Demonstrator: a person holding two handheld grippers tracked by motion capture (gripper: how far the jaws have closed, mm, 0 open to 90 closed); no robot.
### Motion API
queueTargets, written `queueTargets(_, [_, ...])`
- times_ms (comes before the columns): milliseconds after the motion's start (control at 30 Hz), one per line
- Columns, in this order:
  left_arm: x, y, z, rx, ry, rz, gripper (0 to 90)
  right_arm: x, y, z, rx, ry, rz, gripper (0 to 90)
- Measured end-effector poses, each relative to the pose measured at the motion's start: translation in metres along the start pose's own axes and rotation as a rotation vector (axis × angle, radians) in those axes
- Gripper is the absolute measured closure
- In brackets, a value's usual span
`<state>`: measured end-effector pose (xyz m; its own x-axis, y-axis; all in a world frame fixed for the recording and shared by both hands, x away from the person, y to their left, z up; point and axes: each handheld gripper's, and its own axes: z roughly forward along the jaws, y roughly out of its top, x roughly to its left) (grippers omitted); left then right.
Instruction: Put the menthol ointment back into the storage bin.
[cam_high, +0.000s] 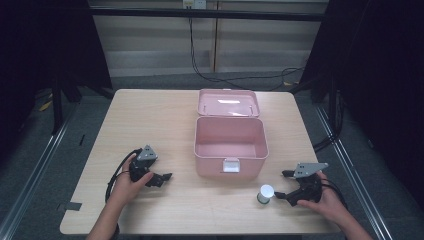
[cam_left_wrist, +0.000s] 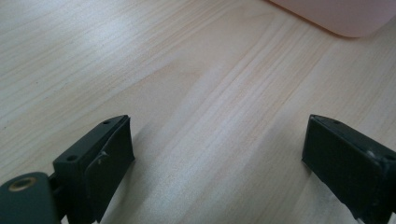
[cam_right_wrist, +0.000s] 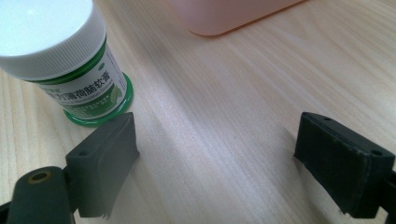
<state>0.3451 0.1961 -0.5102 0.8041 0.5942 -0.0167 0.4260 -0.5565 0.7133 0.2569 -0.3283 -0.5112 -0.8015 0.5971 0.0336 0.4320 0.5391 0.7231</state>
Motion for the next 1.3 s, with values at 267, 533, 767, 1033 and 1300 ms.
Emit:
queueTargets(267, [0.0,0.0,0.0,0.001,-0.002,0.0,7.2,0.007,0.007,-0.009,0.117,-0.006,0.023,14.8])
queueTargets(533, [0.0,0.0,0.0,0.001,-0.001,0.0,7.2,0.03,0.039,-0.019,0.374,0.046,-0.046,23.4])
queueTargets(767, [0.0,0.0,0.0,0.001,-0.001,0.001,7.2,0.038,0.071,-0.016,0.491,0.103,-0.122,28.4])
queueTargets(1033, [0.0,0.0,0.0,0.001,-0.002,0.001,7.2,0.05,0.096,-0.003,0.576,0.126,-0.222,31.4])
queueTargets(1300, [0.0,0.0,0.0,0.001,-0.001,0.001,7.2,0.059,0.11,0.008,0.601,0.147,-0.257,37.6])
